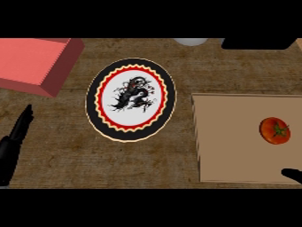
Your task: Pick the tomato from the tray and place it in the plate
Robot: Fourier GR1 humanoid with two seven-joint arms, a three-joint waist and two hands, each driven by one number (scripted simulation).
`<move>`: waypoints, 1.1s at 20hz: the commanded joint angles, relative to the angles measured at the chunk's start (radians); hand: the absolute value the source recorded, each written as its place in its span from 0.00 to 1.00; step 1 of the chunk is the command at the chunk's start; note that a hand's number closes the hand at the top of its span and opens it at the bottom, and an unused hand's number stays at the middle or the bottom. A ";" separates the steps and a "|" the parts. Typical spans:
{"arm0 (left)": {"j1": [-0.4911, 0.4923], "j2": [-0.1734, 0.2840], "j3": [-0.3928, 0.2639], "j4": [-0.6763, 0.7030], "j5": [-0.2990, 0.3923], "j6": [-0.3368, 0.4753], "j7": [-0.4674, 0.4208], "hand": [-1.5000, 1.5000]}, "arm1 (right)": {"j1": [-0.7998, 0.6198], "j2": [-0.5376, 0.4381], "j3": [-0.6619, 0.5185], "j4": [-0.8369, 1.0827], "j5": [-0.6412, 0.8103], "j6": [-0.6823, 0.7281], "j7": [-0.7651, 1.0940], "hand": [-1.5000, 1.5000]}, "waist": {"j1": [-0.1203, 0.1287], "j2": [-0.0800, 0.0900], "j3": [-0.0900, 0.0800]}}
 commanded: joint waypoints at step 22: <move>0.019 -0.136 0.148 -0.008 -0.164 -0.127 -0.005 0.50 | -0.255 0.235 -0.074 0.429 0.201 0.296 -0.166 0.00 | -0.007 -0.001 0.000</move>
